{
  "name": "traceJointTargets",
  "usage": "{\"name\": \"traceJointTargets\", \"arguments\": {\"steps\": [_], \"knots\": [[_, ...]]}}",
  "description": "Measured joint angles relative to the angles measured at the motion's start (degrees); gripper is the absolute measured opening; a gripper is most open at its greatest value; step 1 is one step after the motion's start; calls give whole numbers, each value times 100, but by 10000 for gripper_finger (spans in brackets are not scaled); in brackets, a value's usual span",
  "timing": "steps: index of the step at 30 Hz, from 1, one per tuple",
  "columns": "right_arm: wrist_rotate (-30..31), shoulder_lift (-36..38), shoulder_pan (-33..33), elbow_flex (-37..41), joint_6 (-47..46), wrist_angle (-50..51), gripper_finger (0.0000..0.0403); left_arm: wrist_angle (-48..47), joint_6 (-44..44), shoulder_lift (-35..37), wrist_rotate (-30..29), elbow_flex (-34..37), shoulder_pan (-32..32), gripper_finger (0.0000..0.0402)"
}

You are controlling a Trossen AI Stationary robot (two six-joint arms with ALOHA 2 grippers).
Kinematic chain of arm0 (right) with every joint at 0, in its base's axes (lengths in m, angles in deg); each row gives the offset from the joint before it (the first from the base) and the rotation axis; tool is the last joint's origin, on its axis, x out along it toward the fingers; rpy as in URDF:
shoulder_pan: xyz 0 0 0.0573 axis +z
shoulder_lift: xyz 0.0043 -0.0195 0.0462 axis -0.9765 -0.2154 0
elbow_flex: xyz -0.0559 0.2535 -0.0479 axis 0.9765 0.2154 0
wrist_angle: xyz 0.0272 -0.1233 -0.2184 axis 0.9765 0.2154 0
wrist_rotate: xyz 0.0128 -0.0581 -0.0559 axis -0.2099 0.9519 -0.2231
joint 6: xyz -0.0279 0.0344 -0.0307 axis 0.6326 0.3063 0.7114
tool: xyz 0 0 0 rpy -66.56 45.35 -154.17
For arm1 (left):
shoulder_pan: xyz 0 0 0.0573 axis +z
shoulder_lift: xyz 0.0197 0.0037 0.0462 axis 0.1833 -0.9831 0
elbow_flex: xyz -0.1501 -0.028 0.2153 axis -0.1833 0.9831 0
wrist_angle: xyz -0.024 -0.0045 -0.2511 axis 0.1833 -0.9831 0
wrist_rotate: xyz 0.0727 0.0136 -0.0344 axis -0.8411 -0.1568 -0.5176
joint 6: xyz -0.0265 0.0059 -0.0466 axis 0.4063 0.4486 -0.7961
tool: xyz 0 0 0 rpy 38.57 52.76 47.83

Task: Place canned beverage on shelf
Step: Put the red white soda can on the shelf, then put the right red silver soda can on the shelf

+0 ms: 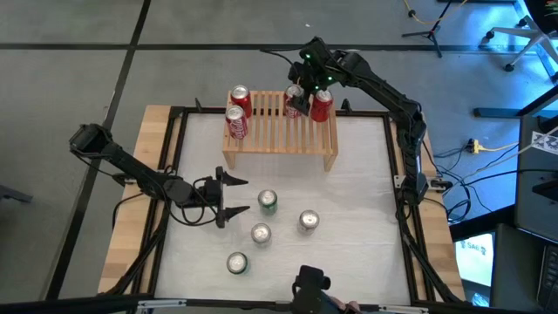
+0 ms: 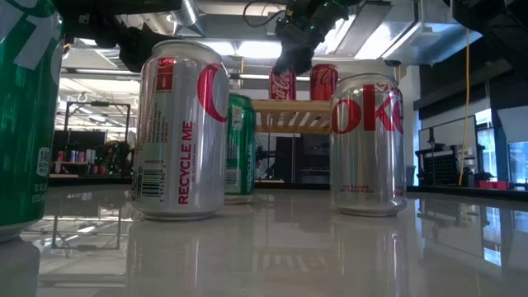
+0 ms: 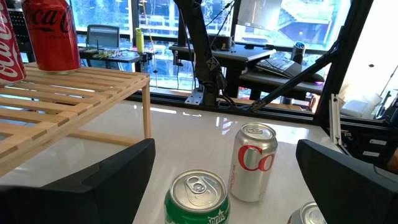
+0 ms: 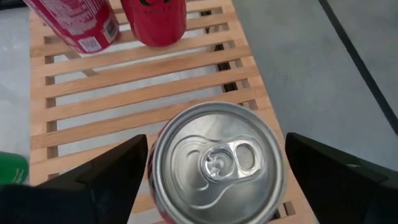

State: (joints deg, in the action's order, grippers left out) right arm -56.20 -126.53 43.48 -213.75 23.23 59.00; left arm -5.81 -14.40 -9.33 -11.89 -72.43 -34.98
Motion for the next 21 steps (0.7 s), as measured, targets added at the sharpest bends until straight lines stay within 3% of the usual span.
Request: {"name": "traceJointTargets", "arguments": {"steps": [21], "knots": [[-4, 871, 0, -2, -3, -75, 374, 0, -36, 0, 0, 0, 2, 381]]}}
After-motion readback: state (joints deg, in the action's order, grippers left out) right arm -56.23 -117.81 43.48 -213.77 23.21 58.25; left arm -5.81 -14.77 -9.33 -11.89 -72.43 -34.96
